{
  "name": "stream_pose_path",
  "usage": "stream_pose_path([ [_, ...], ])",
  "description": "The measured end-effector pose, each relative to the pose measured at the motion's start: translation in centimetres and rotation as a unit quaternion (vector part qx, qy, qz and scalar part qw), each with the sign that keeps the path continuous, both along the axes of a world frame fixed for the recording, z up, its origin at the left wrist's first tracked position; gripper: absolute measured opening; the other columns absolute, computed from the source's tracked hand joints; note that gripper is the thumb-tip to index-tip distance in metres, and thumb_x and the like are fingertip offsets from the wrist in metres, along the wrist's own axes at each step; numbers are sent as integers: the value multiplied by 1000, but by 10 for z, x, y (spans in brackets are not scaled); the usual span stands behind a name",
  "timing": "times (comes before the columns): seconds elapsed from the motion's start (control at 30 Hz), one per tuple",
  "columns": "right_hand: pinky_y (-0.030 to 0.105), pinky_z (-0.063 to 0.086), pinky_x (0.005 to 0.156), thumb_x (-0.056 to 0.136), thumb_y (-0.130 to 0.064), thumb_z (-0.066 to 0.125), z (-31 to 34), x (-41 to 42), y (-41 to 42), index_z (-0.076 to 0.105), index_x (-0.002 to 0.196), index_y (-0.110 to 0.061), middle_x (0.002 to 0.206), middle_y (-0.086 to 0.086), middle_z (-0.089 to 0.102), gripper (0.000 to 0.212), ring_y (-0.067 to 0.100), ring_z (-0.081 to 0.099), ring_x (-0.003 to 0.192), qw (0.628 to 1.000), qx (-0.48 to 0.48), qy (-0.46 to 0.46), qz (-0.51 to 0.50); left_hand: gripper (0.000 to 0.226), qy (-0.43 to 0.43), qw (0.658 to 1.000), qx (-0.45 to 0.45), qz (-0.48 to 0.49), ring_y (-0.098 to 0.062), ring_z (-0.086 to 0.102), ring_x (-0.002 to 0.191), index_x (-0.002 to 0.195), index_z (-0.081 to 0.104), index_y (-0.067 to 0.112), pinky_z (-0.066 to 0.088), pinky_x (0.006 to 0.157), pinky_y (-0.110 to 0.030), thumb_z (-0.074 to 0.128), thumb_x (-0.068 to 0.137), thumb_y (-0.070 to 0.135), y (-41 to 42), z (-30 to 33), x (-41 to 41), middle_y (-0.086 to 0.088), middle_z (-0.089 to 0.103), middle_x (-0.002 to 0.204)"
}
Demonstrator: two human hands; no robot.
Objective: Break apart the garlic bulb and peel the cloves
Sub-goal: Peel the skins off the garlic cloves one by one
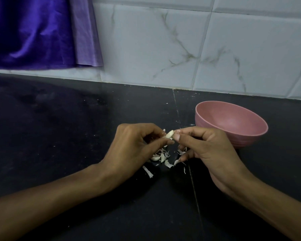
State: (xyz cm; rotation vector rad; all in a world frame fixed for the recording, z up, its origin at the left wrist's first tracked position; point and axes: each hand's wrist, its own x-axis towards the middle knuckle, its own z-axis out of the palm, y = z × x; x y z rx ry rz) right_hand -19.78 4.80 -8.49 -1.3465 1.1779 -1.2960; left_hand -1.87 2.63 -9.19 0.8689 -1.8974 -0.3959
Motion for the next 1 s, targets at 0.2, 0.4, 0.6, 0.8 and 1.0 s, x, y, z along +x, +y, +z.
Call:
stream_pose_path([
  [0.2,23,54,56,81,-13,74,0,-1,0,80,84,-11,92,4,72,7,7,60,65,1000,-14,3,-10,11,16,999,32,-19,-6,66,53,85,78,14,52,47,-18,75,81,24,1,0,0,3,71,65],
  [0.4,24,53,56,79,-15,75,-1,-2,-1,80,82,-12,90,3,71,6,6,61,66,1000,-14,4,-7,21,88,979,172,-67,-17,66,50,84,77,9,57,46,-35,73,75,28,-2,1,0,-4,68,61],
  [0.6,26,53,57,81,-15,74,-1,-4,0,79,84,-12,90,7,70,7,10,60,66,1000,-14,11,1,19,163,932,294,-133,-20,63,51,83,74,0,51,41,-27,69,78,17,-8,3,0,-15,69,71],
  [0.8,25,53,54,80,-17,74,2,-9,-1,79,86,-10,69,-1,68,11,12,58,59,1000,-11,8,-6,19,184,909,336,-165,-19,60,53,84,71,-3,51,42,-27,66,81,15,-7,3,1,-17,66,73],
  [1.0,28,56,54,83,-16,70,2,-10,-2,79,94,-13,85,3,73,14,10,61,67,999,-40,31,19,19,181,912,331,-163,-21,60,53,83,71,-1,52,43,-28,68,80,17,-7,4,0,-18,67,75],
])
